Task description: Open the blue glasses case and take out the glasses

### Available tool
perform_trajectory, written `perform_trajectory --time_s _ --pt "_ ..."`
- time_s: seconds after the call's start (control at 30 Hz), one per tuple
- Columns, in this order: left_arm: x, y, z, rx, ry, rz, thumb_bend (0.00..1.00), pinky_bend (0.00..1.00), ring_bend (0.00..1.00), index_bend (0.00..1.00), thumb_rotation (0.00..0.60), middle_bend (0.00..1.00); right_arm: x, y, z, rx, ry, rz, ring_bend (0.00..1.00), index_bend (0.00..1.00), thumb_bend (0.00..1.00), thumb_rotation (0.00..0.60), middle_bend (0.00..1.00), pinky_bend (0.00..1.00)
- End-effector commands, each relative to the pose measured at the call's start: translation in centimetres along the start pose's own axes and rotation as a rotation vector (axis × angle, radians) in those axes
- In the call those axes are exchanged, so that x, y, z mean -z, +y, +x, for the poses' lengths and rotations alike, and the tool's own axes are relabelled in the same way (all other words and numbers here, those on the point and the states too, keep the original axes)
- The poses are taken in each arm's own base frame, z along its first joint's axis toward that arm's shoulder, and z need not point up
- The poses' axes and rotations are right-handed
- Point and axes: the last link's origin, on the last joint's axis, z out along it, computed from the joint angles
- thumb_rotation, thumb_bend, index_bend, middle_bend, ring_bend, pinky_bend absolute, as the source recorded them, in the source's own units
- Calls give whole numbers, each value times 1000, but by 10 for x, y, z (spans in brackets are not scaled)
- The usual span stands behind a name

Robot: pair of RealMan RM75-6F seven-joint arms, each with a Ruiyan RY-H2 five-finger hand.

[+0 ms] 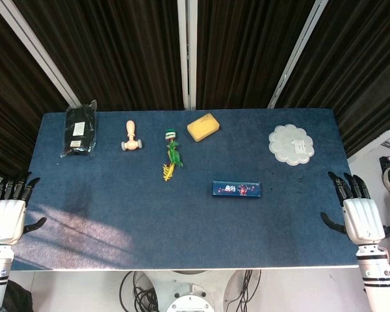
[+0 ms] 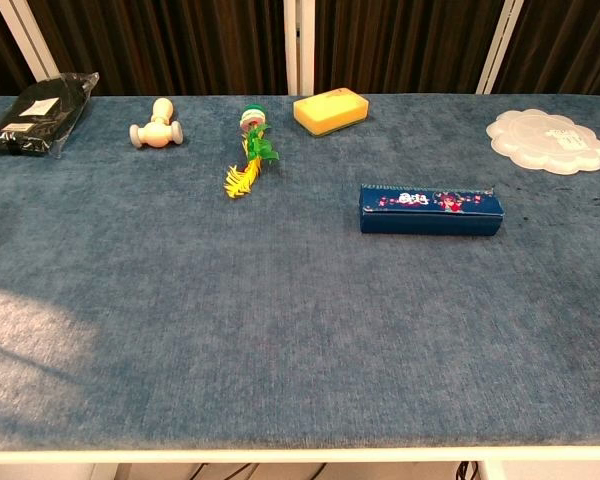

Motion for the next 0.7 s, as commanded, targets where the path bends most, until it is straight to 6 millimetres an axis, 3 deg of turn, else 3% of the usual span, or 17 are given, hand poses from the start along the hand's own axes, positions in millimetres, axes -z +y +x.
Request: perform_trajectory --time_s 0.03,0.33,0.7 --pt "-1 0 -3 6 -5 4 46 14 0 156 600 45 -2 -2 -1 -1 -3 2 51 0 175 600 175 60" --pt "-2 2 -4 6 -6 3 46 14 0 157 600 44 -22 -21 -14 3 -35 54 51 0 172 600 215 60" --pt "-3 6 -5 11 -12 -10 46 13 0 156 600 45 -101 -96 -80 14 -199 211 52 29 176 600 244 61"
